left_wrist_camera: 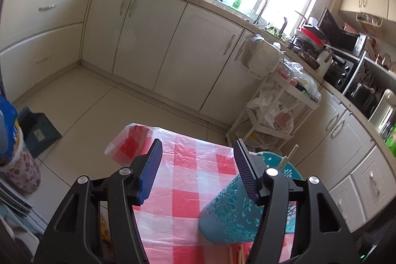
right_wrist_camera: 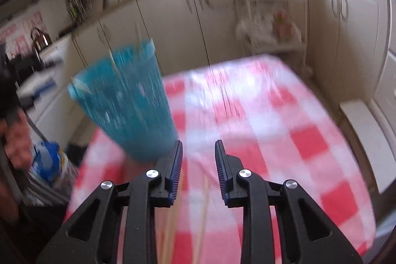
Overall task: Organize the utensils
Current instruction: 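Move the right gripper to the stick pile and grasp one stick, then grasp a stick from the pile with the left gripper while the right gripper holds its stick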
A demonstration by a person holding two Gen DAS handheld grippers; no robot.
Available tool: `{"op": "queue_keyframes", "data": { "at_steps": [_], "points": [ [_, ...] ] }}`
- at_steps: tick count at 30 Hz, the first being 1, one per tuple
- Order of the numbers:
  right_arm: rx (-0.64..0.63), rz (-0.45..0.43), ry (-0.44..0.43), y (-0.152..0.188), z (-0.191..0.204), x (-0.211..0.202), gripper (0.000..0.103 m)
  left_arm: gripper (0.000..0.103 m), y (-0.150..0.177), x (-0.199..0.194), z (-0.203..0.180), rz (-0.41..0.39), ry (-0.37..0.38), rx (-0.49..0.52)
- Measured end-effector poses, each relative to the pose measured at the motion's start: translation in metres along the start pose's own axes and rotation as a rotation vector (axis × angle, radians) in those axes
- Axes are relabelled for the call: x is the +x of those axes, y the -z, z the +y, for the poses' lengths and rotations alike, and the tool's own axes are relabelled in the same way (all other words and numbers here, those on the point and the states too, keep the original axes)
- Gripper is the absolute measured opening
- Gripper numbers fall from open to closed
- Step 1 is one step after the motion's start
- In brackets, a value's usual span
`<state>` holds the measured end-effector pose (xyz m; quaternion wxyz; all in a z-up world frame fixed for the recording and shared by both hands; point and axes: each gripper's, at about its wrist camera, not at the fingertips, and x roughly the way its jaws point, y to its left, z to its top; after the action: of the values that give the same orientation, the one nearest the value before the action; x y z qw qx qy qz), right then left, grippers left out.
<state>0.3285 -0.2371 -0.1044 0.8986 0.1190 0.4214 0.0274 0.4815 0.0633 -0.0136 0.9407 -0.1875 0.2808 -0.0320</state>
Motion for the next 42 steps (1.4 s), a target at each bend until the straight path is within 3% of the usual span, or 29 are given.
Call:
{"op": "queue_keyframes", "data": {
  "at_steps": [3,5,9,11,13,20,23,30,37,42],
  "points": [
    [-0.010,0.082,0.014,0.025,-0.005,0.012,0.027,0.063,0.020,-0.025,-0.009,-0.031,-0.032,0.096],
    [-0.043,0.111,0.027,0.033,-0.002,0.018,0.027,0.064,0.042,-0.035,-0.013,-0.003,-0.025,0.138],
    [-0.099,0.147,0.044,0.043,0.006,0.033,0.027,0.064,0.094,-0.032,-0.028,0.140,-0.027,0.245],
    [-0.154,0.125,0.076,0.047,0.013,0.034,0.025,0.064,0.117,-0.019,-0.041,0.218,-0.033,0.309],
    [-0.179,0.123,0.085,0.050,0.015,0.035,0.012,0.064,0.135,-0.007,-0.056,0.276,-0.039,0.386],
    [-0.125,0.124,0.026,0.052,0.001,0.033,0.007,0.064,0.176,0.027,-0.082,0.372,-0.133,0.505],
    [-0.109,0.126,0.015,0.052,-0.001,0.031,0.007,0.064,0.181,0.032,-0.083,0.375,-0.161,0.510],
    [-0.088,0.133,0.005,0.048,-0.003,0.032,0.007,0.064,0.198,0.035,-0.087,0.393,-0.141,0.489],
    [-0.074,0.136,-0.014,0.047,-0.005,0.034,0.007,0.064,0.193,0.034,-0.091,0.374,-0.117,0.448],
    [-0.081,0.135,-0.005,0.046,-0.004,0.035,0.007,0.064,0.198,0.034,-0.092,0.384,-0.118,0.479]
  ]
}}
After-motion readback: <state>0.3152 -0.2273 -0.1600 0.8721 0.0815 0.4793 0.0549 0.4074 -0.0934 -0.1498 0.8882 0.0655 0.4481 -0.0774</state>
